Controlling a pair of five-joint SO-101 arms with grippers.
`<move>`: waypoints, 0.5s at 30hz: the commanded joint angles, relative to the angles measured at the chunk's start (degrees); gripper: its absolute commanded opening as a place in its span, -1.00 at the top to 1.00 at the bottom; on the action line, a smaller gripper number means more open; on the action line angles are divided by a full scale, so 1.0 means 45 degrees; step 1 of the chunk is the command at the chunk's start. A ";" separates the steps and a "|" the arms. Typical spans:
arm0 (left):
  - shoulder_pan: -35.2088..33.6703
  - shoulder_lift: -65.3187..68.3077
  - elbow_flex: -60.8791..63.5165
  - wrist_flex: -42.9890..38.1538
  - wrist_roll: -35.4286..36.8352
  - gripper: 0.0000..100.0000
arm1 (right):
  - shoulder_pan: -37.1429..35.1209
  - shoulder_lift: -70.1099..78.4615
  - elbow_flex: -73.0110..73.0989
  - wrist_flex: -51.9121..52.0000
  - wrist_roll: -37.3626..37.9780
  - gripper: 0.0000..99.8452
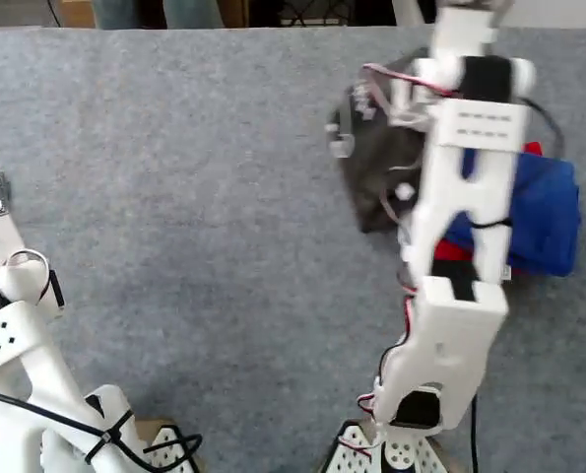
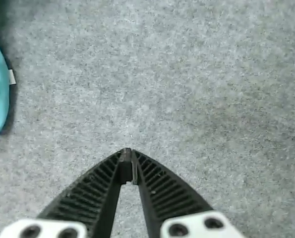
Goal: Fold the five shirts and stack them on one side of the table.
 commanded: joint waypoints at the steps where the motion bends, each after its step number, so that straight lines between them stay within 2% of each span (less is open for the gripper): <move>1: 0.0010 -0.0234 -0.0225 0.0078 -0.0117 0.94 | 0.1465 -0.1475 0.0420 0.0059 0.0527 0.97; 6: 0.0010 -0.0234 -0.0225 0.0078 -0.0840 0.94 | 0.3087 -0.2647 0.2393 0.0039 0.1211 0.97; 15: 0.0010 -0.0234 -0.0225 0.0078 -0.0840 0.94 | 0.5646 -0.2784 0.3604 0.0000 0.2364 0.97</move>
